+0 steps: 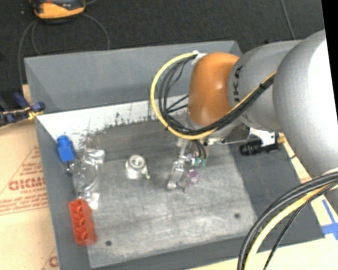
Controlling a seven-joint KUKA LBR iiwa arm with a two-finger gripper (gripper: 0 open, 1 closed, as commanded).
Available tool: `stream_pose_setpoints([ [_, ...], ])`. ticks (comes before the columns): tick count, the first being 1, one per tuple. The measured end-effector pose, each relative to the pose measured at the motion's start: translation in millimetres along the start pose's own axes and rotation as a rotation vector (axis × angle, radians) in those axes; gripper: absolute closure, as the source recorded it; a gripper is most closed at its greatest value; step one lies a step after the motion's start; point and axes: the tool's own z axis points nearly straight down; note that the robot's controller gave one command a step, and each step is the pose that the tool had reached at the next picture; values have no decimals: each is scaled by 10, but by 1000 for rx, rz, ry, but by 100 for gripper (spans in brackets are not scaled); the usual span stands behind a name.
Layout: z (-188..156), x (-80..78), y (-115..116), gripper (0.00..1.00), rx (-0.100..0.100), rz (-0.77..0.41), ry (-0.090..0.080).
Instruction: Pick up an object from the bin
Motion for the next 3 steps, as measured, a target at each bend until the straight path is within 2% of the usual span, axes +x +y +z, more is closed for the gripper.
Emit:
stream_pose_setpoints([
  [1, -5, 2, -1, 100, 1, -3, 0],
  [2, -419, -137, -162, 100, 1, -7, -4],
  [3, -1176, -207, -23, 100, -4, 26, -6],
])
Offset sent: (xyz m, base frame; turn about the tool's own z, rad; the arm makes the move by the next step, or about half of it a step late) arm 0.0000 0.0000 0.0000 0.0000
